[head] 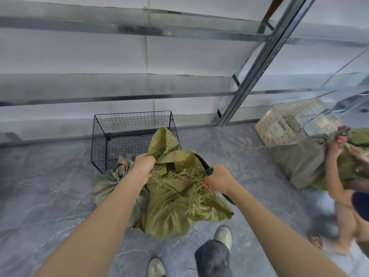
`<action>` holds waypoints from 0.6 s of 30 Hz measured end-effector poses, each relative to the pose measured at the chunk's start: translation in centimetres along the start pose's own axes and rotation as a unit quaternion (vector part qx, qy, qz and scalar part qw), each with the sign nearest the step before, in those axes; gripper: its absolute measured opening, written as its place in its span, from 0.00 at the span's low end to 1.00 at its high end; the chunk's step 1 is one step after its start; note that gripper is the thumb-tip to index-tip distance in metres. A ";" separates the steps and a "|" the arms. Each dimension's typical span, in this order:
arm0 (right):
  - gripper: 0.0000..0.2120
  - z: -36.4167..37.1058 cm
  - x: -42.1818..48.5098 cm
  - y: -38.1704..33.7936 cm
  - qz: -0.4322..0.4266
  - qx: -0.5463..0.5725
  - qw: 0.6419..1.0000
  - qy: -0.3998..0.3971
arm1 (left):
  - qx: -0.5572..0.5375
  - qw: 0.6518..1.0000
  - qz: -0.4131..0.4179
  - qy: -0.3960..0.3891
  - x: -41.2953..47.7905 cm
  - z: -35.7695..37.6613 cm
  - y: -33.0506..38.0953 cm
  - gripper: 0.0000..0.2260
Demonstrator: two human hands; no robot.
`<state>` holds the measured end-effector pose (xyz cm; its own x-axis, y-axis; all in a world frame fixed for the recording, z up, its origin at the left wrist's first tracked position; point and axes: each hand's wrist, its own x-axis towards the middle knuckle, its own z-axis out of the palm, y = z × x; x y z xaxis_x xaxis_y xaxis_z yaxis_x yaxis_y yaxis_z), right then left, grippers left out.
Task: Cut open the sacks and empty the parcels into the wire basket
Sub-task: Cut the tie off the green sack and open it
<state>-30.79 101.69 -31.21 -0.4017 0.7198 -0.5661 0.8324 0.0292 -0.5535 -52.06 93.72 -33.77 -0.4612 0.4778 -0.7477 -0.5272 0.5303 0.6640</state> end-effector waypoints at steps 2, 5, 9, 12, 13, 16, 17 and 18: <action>0.15 -0.1 -0.1 0.3 -0.025 -0.045 0.999 0.015 | -0.001 1.000 0.007 0.004 -0.2 0.2 0.2 0.13; 0.10 -0.5 -0.2 0.8 -0.040 -0.167 0.985 -0.005 | -0.007 1.000 0.003 0.022 0.0 -0.1 0.4 0.12; 0.07 -1.1 -0.5 0.9 -0.079 -0.298 0.951 -0.030 | -0.030 0.999 -0.017 0.033 0.1 -0.4 0.6 0.10; 0.05 -1.2 -0.8 0.8 -0.155 -0.374 0.914 -0.039 | -0.069 0.996 -0.048 0.040 0.6 -0.8 0.8 0.08; 0.04 -1.3 -0.8 0.9 -0.181 -0.400 0.898 -0.042 | -0.083 0.994 -0.053 0.045 1.0 -1.0 0.9 0.08; 0.07 -1.2 -0.7 1.7 -0.273 -0.466 0.842 -0.019 | -0.114 0.990 -0.059 0.059 2.1 -1.4 1.2 0.09; 0.08 -1.2 -0.5 2.1 -0.317 -0.469 0.824 0.012 | -0.129 0.988 -0.056 0.062 2.4 -1.3 1.2 0.10; 0.09 -1.1 -0.2 2.5 -0.343 -0.461 0.817 0.040 | -0.142 0.986 -0.057 0.065 2.7 -1.4 1.1 0.10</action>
<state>-28.18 102.39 -31.83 -0.8993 0.3563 -0.2537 0.3701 0.9290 -0.0074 -54.87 94.65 -35.09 -0.4646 0.3227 -0.8246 -0.7517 0.3485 0.5599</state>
